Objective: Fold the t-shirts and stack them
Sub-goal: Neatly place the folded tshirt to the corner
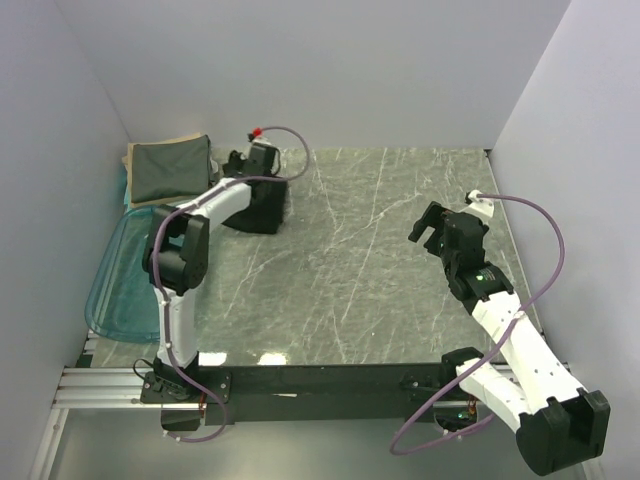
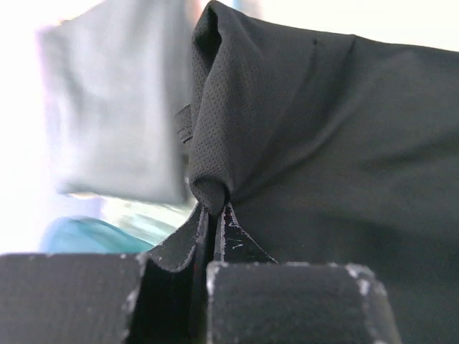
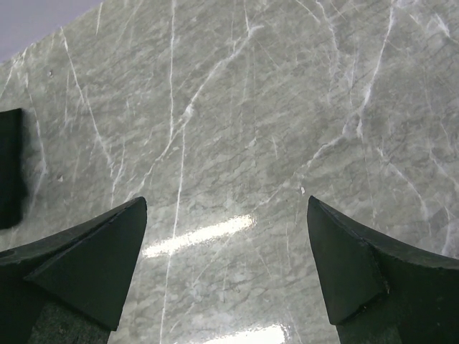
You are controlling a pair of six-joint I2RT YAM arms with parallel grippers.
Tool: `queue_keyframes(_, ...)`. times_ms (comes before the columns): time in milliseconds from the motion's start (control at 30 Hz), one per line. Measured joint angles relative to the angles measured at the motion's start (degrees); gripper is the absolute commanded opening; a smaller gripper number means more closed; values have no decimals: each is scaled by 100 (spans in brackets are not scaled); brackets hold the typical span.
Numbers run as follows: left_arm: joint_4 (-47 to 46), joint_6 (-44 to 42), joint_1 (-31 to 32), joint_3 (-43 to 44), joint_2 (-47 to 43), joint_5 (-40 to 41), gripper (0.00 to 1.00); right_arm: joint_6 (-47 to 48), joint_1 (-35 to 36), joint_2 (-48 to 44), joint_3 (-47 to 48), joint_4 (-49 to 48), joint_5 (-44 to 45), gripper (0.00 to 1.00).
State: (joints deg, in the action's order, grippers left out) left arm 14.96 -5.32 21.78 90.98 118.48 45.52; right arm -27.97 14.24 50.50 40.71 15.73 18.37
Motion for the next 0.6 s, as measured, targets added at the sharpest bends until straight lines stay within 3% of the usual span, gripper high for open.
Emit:
queue_keyframes(267, -463, -1300, -566, 376, -260, -17, 1, 44, 0, 173, 0, -37, -2, 98)
queue_keyframes(600, -337, -1541, -852, 710, -614, -332, 1, 66, 0, 428, 2, -48, -39, 97)
